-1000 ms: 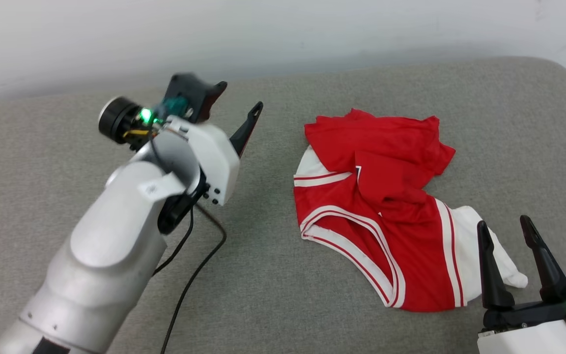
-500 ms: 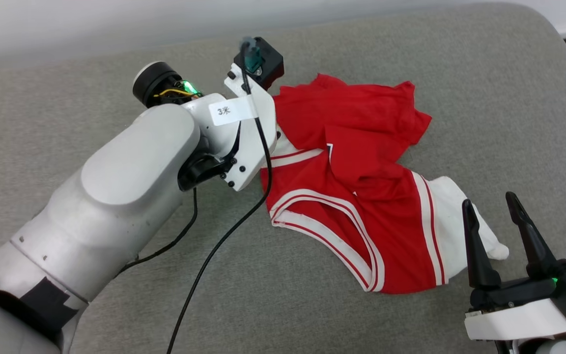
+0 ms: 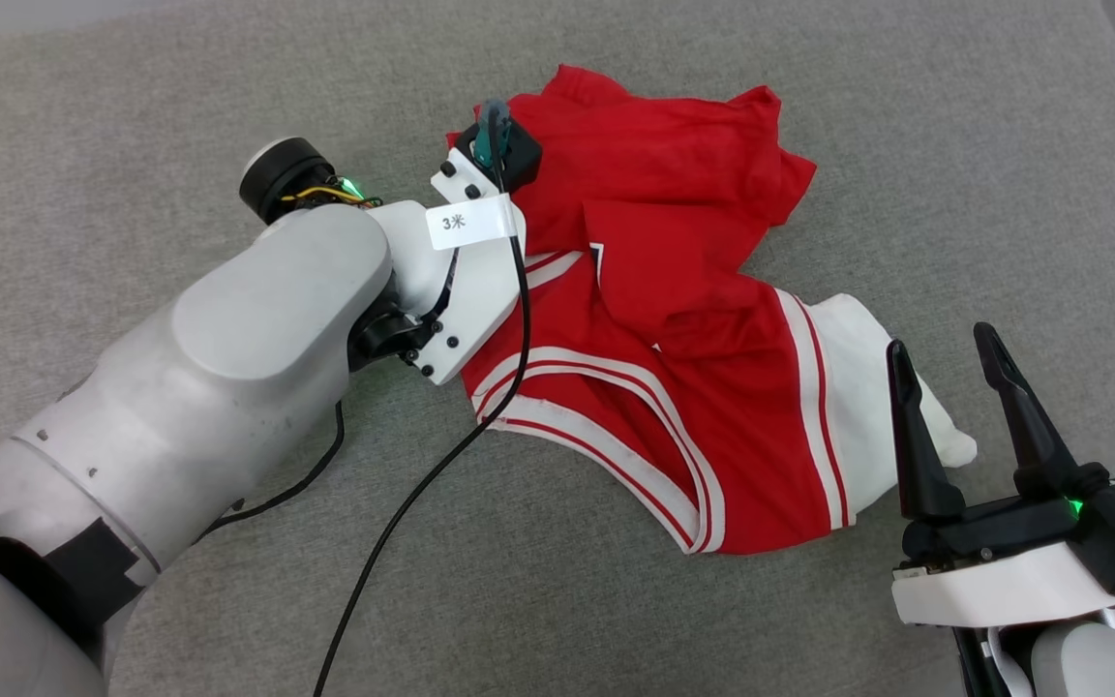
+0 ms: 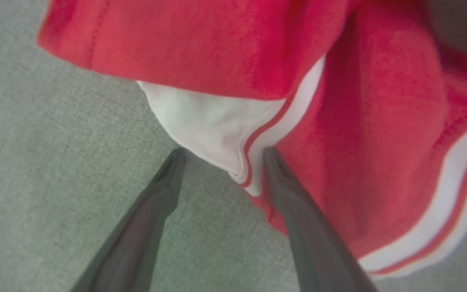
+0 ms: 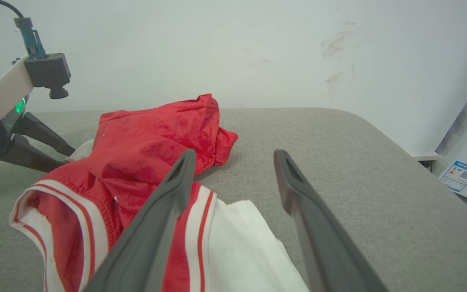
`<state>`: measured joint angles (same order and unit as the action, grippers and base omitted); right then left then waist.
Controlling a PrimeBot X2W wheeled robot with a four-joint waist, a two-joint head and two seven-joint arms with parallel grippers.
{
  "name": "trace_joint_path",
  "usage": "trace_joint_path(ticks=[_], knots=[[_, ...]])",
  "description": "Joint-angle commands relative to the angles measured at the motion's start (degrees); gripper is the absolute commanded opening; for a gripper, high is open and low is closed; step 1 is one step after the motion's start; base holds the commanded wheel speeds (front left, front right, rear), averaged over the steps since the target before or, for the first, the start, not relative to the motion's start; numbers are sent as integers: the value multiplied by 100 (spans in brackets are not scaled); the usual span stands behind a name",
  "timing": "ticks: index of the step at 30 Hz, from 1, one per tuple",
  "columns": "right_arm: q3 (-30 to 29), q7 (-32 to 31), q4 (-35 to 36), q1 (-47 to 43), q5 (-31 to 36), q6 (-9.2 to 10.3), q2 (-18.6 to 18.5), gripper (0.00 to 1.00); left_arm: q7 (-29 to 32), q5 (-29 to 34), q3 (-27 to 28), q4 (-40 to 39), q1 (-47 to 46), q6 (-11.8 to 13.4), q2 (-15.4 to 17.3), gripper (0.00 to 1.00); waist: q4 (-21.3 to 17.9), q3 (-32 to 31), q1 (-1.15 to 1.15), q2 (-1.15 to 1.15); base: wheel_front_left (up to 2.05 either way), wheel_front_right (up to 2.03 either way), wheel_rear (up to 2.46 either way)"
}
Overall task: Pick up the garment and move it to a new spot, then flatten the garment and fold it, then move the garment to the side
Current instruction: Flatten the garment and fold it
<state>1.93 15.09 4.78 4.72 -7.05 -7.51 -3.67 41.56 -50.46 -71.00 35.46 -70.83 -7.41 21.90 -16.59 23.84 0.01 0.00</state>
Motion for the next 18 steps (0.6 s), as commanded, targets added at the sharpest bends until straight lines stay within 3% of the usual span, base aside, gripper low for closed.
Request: trace_joint_path(ticks=[1,4,5,6,18], knots=[[-4,11,-10,48,17,4,33,100,29,-41,-77,33,65,-1,12,100,-65,79,-1,0,0,0,0],[-42,11,-27,86,42,4,54,100,73,-44,-227,-60,184,-2,57,98,-76,114,-1,0,0,0,0],[-55,11,-34,92,51,4,59,100,4,-37,-247,-113,203,-2,81,45,-72,119,-1,0,0,0,0],[-79,11,-40,97,61,4,61,100,-89,-26,-256,-171,213,-2,100,0,-56,113,-1,0,0,0,0],[-226,11,-84,-155,192,4,61,100,-2185,-16,-4,-529,112,11,266,0,484,-618,-1,0,0,0,0]])
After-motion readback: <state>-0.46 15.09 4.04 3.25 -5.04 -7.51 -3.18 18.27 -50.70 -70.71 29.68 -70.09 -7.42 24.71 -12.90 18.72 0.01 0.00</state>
